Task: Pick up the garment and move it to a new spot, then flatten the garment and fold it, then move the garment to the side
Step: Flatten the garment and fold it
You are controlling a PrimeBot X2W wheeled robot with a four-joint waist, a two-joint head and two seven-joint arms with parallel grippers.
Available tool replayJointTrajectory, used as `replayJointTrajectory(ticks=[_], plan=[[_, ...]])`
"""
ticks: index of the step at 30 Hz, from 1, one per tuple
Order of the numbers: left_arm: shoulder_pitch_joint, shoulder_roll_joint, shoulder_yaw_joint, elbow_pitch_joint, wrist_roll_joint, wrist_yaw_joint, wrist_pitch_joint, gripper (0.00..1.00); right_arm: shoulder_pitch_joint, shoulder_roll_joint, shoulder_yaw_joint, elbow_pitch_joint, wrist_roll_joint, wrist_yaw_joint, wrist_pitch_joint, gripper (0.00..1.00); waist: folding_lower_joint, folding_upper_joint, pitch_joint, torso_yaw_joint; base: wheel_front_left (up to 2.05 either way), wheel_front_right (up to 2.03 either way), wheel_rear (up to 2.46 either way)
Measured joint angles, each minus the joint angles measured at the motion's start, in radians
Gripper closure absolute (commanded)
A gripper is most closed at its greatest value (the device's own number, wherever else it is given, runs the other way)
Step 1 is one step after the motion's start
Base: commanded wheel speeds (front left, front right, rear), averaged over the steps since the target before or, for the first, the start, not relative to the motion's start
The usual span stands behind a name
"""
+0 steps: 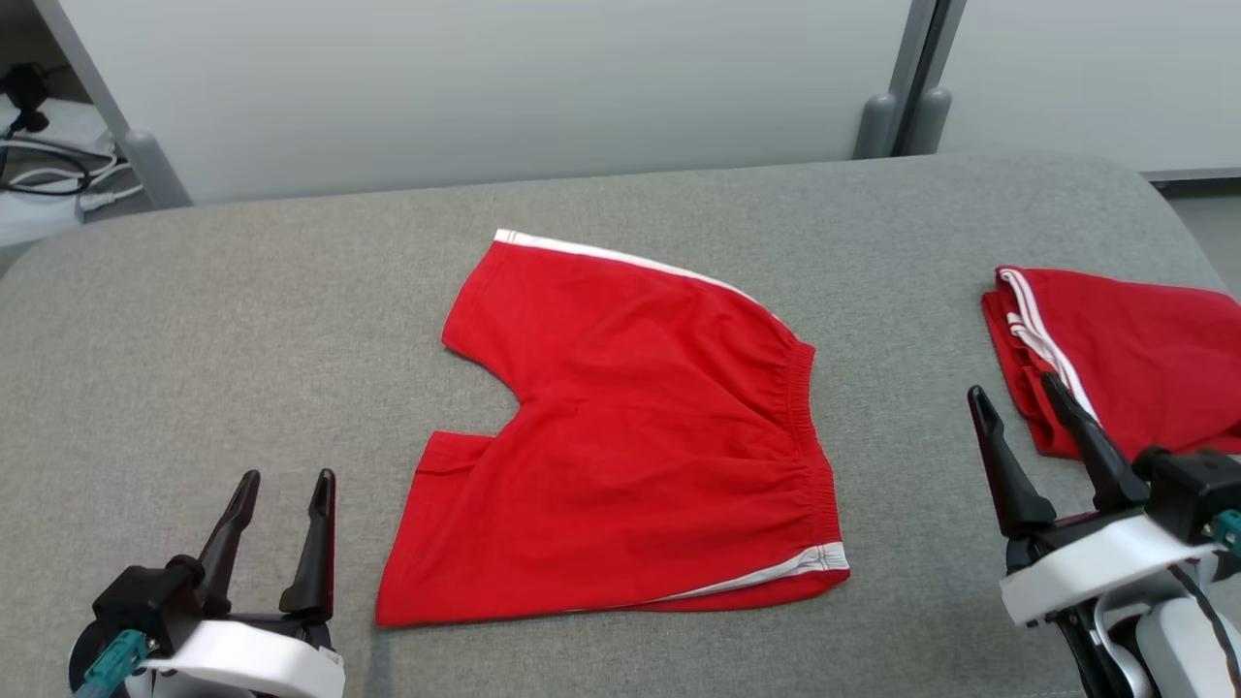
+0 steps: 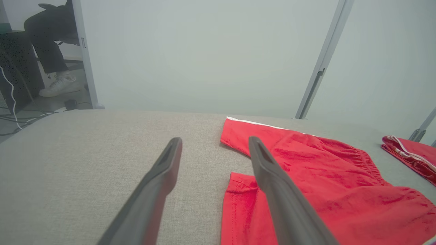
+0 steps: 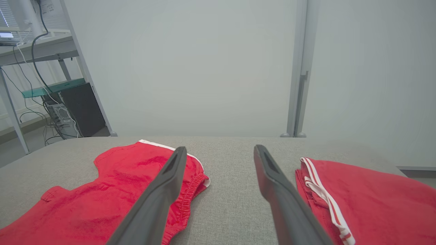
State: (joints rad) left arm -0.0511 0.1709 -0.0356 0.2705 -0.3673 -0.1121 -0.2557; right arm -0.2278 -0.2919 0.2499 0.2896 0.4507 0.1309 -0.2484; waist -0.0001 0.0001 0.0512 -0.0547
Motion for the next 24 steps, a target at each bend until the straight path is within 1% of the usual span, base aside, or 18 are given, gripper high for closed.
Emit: replayJointTrajectory(ticks=[2,3,5,9,14,21,24], plan=[[0.014,-0.012,0.022,-0.009,0.038,0.0,0.0,0.0,0.024,0.012,-0.018,-0.024,-0.025,0.0,0.0,0.0,0.0001,0.0,-0.011,-0.005,0.0,0.0,0.0],[0.029,-0.033,0.052,-0.03,0.069,0.0,0.0,0.0,0.048,0.02,-0.036,-0.043,-0.04,0.0,0.0,0.0,0.0001,0.0,-0.022,-0.009,0.0,0.0,0.0],[0.039,-0.049,0.071,-0.039,0.089,0.0,0.0,0.0,0.072,0.03,-0.054,-0.056,-0.049,0.0,0.0,0.0,0.0,0.0,-0.031,-0.012,0.0,0.0,0.0],[0.069,-0.07,0.098,-0.05,0.14,0.0,0.0,0.0,0.118,0.044,-0.077,-0.074,-0.074,0.0,0.0,0.0,0.0,0.0,-0.04,-0.015,0.0,0.0,0.0],[0.104,-0.095,0.117,-0.07,0.188,0.007,0.0,0.0,0.156,0.062,-0.08,-0.083,-0.092,0.0,0.0,0.0,0.0001,0.0,-0.054,-0.017,0.0,0.0,0.0],[0.143,-0.114,0.124,-0.068,0.209,0.007,0.0,0.0,0.181,0.072,-0.072,-0.086,-0.098,0.0,0.0,0.0,0.0001,0.0,-0.065,-0.017,0.0,0.0,0.0],[0.147,-0.119,0.123,-0.06,0.209,0.006,0.0,0.0,0.181,0.072,-0.05,-0.083,-0.098,0.0,0.0,0.0,0.0001,0.0,-0.059,-0.017,0.0,0.0,0.0]])
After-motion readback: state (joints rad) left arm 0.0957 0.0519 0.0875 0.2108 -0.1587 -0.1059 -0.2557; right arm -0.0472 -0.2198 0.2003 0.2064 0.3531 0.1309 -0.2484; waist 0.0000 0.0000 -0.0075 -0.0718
